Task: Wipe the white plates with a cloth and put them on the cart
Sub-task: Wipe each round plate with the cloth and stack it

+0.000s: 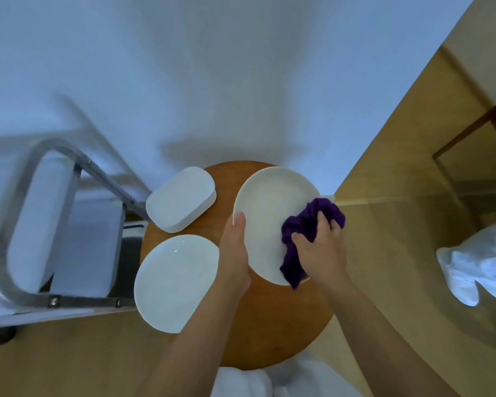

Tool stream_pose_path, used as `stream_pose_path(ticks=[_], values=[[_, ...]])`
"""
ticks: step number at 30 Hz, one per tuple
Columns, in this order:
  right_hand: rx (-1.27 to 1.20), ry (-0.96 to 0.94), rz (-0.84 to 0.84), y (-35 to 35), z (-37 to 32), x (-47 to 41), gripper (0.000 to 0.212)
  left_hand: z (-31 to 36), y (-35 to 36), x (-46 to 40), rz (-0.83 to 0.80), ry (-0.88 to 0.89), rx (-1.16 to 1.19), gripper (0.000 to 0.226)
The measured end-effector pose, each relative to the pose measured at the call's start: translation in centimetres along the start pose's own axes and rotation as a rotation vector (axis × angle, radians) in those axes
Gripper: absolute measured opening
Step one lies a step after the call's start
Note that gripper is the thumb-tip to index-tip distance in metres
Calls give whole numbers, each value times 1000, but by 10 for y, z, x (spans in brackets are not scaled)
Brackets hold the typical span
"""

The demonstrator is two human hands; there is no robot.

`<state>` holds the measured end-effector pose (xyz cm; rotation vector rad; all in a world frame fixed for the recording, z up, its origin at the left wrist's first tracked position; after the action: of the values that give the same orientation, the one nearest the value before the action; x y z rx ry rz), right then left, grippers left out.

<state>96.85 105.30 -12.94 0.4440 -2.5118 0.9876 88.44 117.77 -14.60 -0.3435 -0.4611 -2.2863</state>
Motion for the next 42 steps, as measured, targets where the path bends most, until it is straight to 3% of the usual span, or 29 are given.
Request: stream_pose_path(ticks=[5, 7, 13, 16, 19, 22, 27, 32, 36, 42], values=[[57, -226, 188, 6, -50, 20, 67, 35, -14, 23, 4, 74, -18, 53], [48, -325, 205, 9, -73, 25, 63, 52, -19, 30, 2, 111, -3, 42], [91, -768, 212, 29, -131, 67, 52, 95, -26, 43, -1, 211, 82, 23], [75, -943, 89, 47, -135, 97, 43, 110, -33, 46, -10, 229, 254, 32], [106, -932, -87, 55, -118, 114, 38, 119, -49, 45, 23, 122, 354, 59], [181, -973, -62, 36, -99, 122, 38, 124, -61, 44, 9, 66, 433, 69], [390, -1125, 247, 5, -96, 112, 28, 134, -74, 48, -28, 209, 347, 72], [420, -978, 433, -3, -128, 84, 39, 133, -77, 60, -32, 218, 120, 57], [411, -889, 339, 15, -158, 83, 54, 136, -75, 66, -28, 241, 31, 50], [143, -1130, 74, 50, -170, 143, 55, 147, -81, 69, -8, 344, 101, 40]])
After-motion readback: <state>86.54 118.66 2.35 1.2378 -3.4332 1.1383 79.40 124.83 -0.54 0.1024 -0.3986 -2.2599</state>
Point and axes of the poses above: each hand's wrist, its own x-axis away from the middle knuckle, its own y-axis out of the palm, z = x × y, the point moved 4 cm from there along -x, towards the middle knuckle, and after that the axes turned 8 degrees about y, right-handed, at the moved point
